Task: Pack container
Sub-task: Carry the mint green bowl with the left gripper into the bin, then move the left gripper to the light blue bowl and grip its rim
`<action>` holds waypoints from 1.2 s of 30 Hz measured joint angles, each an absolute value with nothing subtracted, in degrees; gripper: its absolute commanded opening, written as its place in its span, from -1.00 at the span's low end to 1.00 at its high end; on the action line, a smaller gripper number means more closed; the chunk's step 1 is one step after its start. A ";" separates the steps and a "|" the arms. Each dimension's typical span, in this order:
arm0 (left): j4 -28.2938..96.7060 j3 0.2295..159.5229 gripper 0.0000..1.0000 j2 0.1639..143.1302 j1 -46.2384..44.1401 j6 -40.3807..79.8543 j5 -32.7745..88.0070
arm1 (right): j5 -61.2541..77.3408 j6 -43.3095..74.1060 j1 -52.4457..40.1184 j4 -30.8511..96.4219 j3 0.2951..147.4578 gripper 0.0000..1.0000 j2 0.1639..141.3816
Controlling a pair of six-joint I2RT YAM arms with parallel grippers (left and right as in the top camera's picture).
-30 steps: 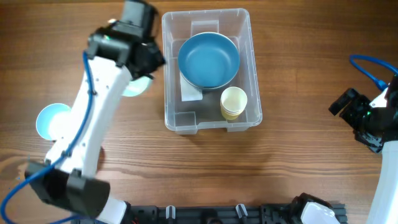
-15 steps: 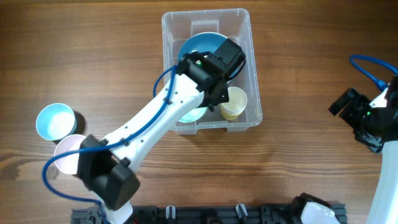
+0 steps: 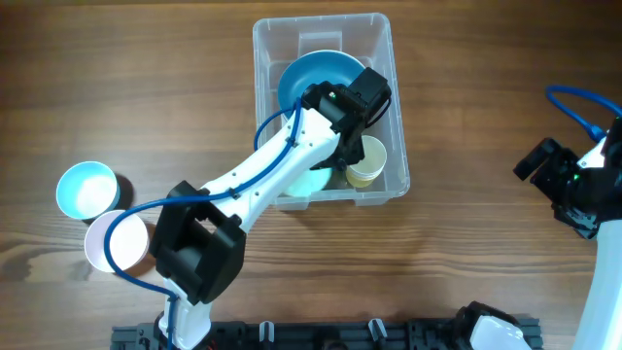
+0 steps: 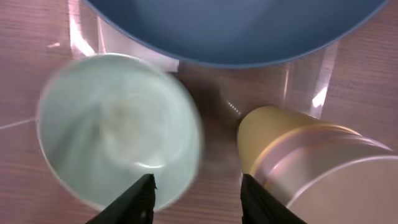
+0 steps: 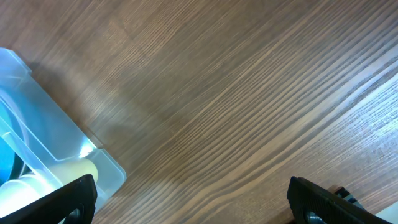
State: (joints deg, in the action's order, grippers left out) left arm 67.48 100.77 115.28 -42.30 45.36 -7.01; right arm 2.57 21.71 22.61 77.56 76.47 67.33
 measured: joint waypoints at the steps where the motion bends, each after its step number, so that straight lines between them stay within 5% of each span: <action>1: 67.70 100.77 -0.07 115.28 -42.06 45.36 -6.98 | 2.57 21.71 22.61 77.56 76.47 0.99 67.33; 6: 71.68 100.79 -0.01 113.25 -36.49 45.34 -7.14 | 2.57 21.71 22.61 77.58 76.47 1.00 67.33; 11: 76.93 101.12 0.47 99.66 -22.04 45.41 -11.29 | 2.57 21.71 22.61 77.56 76.47 1.00 67.33; 16: 82.04 102.50 0.50 88.12 -0.30 45.36 -13.87 | 2.57 21.71 22.61 77.54 76.47 0.99 67.33; 21: 77.65 96.68 0.51 91.26 16.64 45.36 -14.57 | 2.57 21.71 22.61 77.56 76.47 1.00 67.33; 33: 62.72 85.65 0.50 112.75 22.63 42.06 -12.88 | 2.57 21.71 22.61 77.78 76.47 0.99 67.33; 36: 61.43 85.65 0.36 116.57 22.63 41.65 -12.58 | 2.57 21.71 22.61 77.78 76.47 1.00 67.33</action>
